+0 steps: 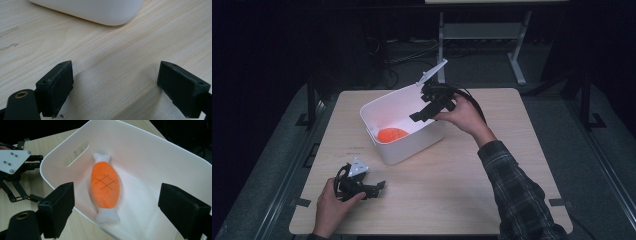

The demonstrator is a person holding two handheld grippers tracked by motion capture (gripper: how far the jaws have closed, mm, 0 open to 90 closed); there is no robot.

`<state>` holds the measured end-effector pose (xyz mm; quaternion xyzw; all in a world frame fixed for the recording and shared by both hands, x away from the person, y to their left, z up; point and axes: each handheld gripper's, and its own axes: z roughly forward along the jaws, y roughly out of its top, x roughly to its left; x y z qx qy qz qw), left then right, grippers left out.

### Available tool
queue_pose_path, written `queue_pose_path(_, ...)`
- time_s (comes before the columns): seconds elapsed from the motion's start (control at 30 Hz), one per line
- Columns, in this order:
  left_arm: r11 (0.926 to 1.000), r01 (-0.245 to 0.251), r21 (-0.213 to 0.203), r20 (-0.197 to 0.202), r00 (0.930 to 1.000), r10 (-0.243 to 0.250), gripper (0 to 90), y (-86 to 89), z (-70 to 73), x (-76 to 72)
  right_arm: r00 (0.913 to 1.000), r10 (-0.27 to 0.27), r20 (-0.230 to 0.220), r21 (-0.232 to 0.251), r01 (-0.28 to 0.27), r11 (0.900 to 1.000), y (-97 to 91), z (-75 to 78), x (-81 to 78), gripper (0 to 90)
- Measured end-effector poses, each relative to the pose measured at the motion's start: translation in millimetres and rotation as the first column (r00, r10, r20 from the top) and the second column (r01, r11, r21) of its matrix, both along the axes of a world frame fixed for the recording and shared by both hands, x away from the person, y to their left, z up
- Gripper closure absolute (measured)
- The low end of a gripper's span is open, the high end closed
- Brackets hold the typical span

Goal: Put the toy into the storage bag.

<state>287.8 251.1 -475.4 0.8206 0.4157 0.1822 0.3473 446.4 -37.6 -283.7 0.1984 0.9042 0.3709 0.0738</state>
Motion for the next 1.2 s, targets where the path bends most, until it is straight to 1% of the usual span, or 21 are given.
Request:
queue_pose_path(0.43, 1.0, -0.002, -0.004, 0.001, 1.0, 0.002, 12.6, -0.2, -0.1, -0.1, 0.9989, -0.046, 0.01, 0.052, 0.045, 0.9976, -34.7, -2.5, -19.1, 11.7)
queue_pose_path(0.57, 1.0, -0.003, -0.004, 0.001, 1.0, 0.003, 12.6, -0.2, -0.1, -0.1, 0.9986, -0.051, 0.012, 0.072, 0.05, 0.9962, -43.7, -4.0, -24.2, 9.1)
queue_pose_path(0.7, 1.0, -0.002, -0.004, 0.001, 1.0, 0.002, 12.6, -0.2, -0.1, -0.1, 0.9977, -0.065, 0.019, 0.086, 0.063, 0.9943, -51.6, -6.1, -30.3, 1.9)
queue_pose_path(0.9, 1.0, -0.003, -0.005, 0.001, 1.0, 0.003, 12.6, -0.2, -0.1, -0.1, 0.9955, -0.088, 0.036, 0.097, 0.084, 0.9917, -62.0, -9.3, -39.6, 1.7)
queue_pose_path(0.93, 1.0, -0.003, -0.004, 0.0, 1.0, 0.003, 12.6, -0.3, 0.0, -0.1, 0.9943, -0.097, 0.043, 0.096, 0.093, 0.991, -64.5, -10.6, -41.3, 1.7)
queue_pose_path(1.2, 1.0, -0.003, -0.004, 0.001, 1.0, 0.003, 12.6, -0.3, -0.1, -0.1, 0.9881, -0.149, 0.038, 0.113, 0.144, 0.9831, -84.9, -25.3, -49.5, 1.7)
